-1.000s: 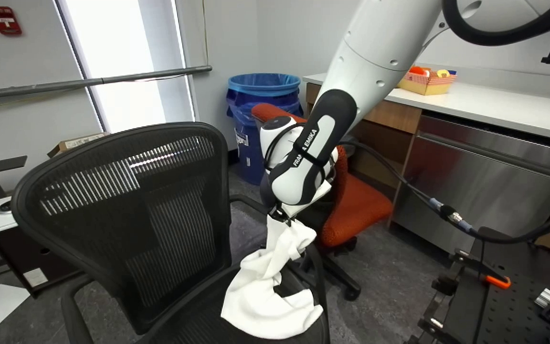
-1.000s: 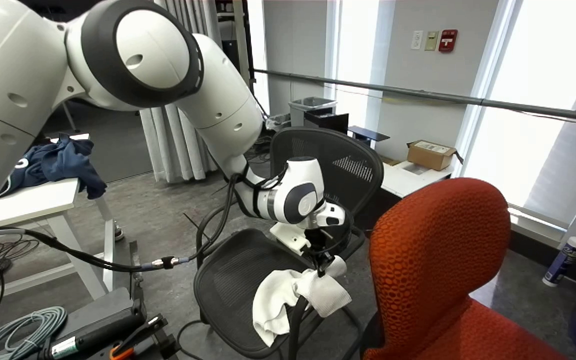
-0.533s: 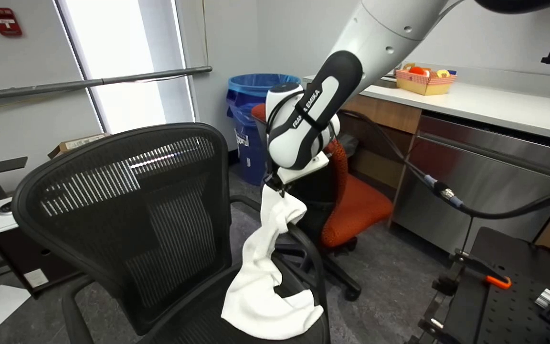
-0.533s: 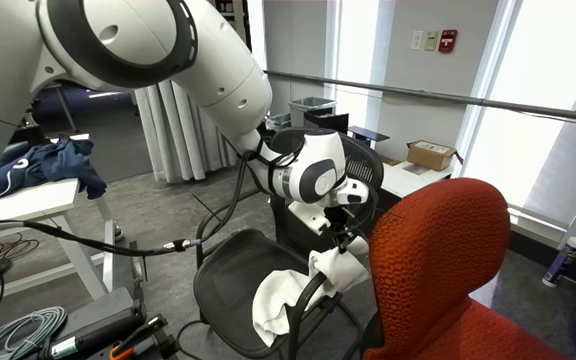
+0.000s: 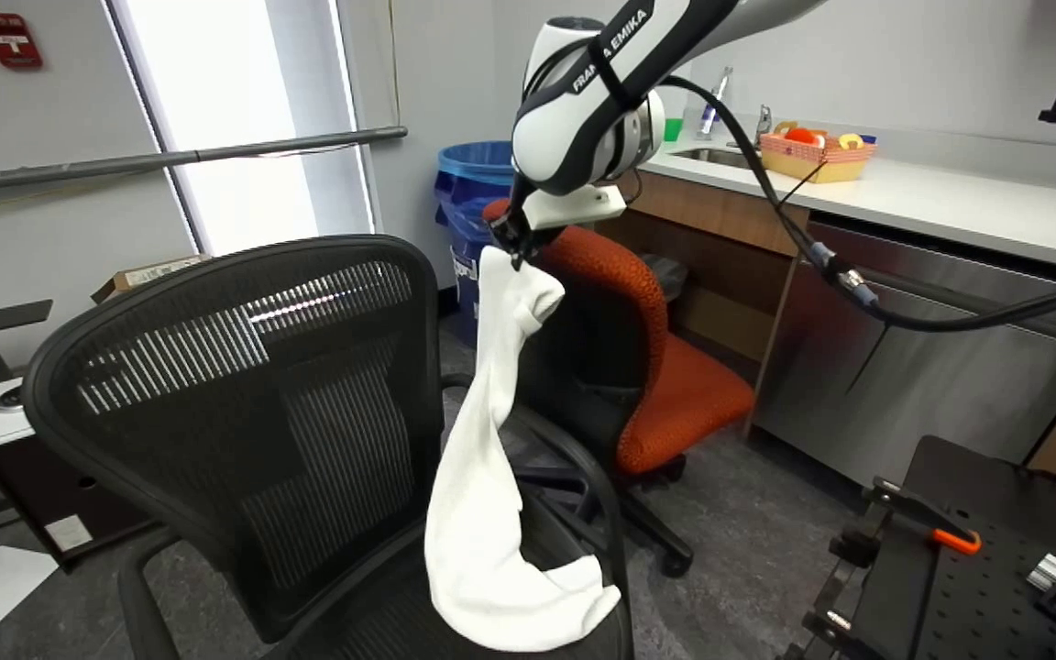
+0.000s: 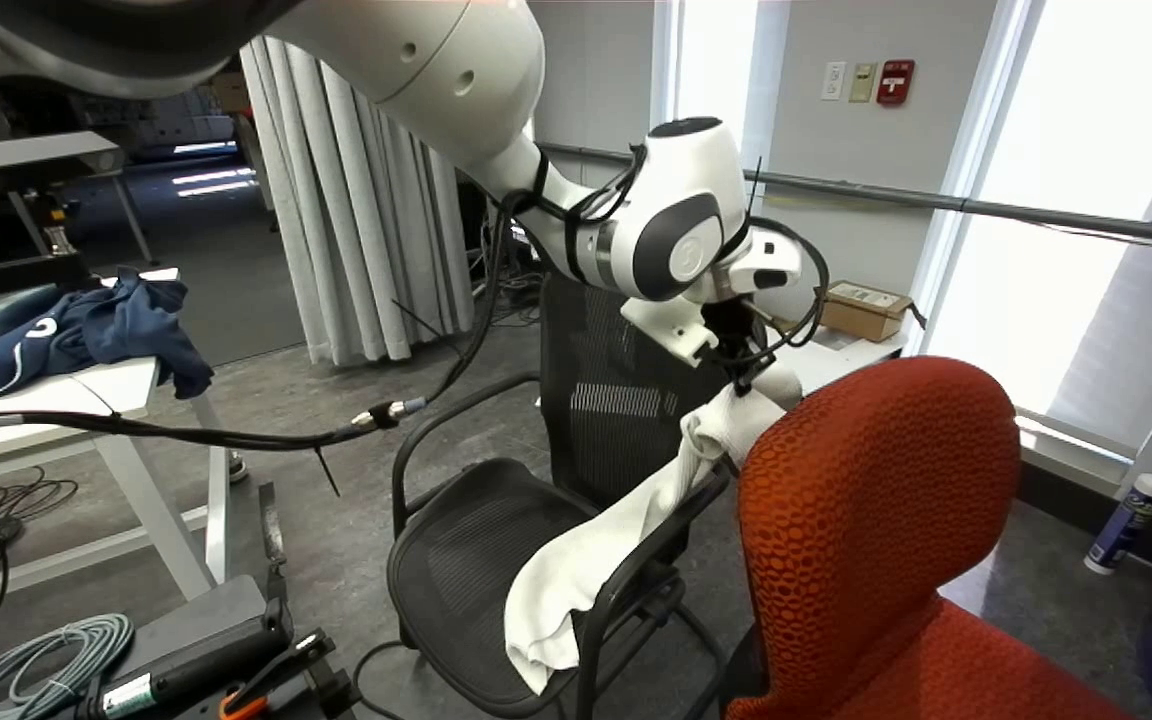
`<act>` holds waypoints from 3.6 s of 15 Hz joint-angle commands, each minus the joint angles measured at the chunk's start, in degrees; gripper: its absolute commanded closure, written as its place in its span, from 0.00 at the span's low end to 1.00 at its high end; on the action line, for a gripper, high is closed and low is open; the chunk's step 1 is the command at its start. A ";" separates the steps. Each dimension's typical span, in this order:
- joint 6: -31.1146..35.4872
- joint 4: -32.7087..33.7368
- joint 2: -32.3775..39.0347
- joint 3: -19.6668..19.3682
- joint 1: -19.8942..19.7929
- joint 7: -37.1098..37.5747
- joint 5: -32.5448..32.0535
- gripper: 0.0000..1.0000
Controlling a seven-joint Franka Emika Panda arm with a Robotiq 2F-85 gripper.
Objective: Move the white towel from the black chair to the back of the red chair
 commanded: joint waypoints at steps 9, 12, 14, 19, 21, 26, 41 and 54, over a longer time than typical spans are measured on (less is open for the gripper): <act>-6.63 8.42 -9.07 0.78 -1.50 5.75 2.57 1.00; -6.38 8.40 -10.79 -0.58 -2.98 8.53 3.19 1.00; -7.10 9.23 -11.79 -1.70 -4.57 9.44 3.48 1.00; -7.02 10.72 -14.14 -4.43 -8.56 11.30 4.21 1.00; -7.33 11.38 -14.77 -5.59 -10.28 12.05 4.78 1.00; -9.83 13.08 -13.80 -8.71 -15.41 13.51 6.75 1.00; -7.11 4.25 -12.78 -10.39 -15.95 16.51 6.23 1.00; -7.81 4.76 -12.53 -9.63 -15.79 14.91 6.20 0.41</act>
